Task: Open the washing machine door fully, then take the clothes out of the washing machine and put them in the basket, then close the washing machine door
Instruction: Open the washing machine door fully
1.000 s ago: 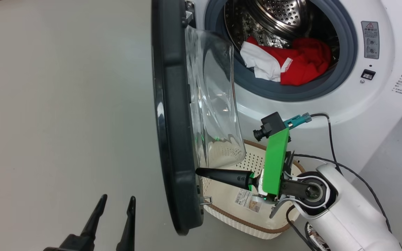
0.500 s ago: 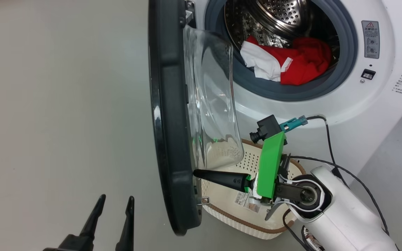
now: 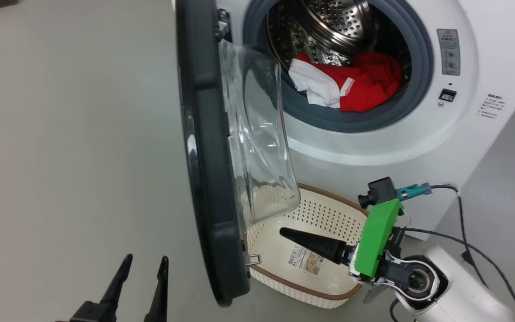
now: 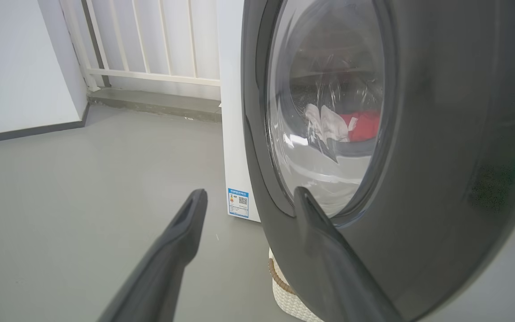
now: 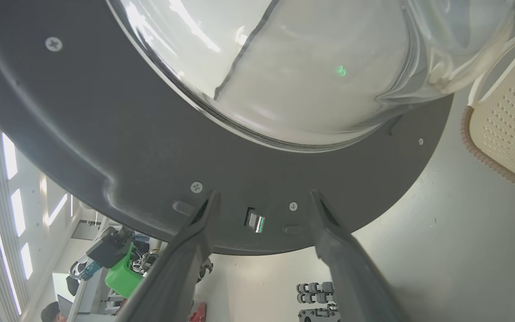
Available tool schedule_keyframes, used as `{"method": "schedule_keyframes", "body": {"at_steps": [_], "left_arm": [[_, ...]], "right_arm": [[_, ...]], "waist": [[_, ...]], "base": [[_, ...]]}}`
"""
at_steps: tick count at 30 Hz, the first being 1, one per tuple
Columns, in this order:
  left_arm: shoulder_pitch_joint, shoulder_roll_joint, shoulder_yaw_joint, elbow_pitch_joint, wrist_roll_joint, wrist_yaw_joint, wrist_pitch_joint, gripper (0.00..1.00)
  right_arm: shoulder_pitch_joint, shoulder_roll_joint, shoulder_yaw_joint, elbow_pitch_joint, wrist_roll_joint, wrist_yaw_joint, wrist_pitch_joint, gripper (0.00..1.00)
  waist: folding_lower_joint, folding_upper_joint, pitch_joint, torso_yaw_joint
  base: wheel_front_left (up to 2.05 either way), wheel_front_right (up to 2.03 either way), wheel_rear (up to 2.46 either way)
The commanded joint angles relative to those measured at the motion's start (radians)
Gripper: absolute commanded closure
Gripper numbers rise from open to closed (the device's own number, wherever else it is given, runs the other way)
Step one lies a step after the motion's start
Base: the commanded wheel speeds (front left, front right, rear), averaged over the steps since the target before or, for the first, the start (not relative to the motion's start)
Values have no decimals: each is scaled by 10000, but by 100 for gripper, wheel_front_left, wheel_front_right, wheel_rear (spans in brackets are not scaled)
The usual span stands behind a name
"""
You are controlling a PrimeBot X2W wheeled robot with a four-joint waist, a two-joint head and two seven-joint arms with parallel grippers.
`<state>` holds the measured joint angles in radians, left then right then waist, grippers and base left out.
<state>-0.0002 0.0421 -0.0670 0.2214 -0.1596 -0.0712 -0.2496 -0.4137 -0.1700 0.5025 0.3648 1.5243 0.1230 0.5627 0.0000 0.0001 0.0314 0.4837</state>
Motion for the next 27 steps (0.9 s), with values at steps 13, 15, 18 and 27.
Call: {"method": "schedule_keyframes", "body": {"at_steps": [13,15,18,27], "left_arm": [[-240,81,599,-147,-57,-40,-122,0],[-207,81,629,-152,-58,-37,-122,0],[-152,81,686,-161,-59,-30,-122,0],[-85,81,736,-57,-45,-55,-122,0]], "right_arm": [[1076,-1091,-61,-9,-650,77,-2027,0],[1259,-1247,-53,0,-717,77,-2352,0],[1427,-1488,87,16,-1018,77,-2901,0],[1641,-2138,1304,586,-2771,77,-5200,0]], "waist": [[0,-1,-77,-634],[0,-1,-88,-698],[0,-1,-108,-804],[0,-1,-239,-895]], "base": [[0,0,0],[0,0,0],[0,0,0],[0,0,0]]}}
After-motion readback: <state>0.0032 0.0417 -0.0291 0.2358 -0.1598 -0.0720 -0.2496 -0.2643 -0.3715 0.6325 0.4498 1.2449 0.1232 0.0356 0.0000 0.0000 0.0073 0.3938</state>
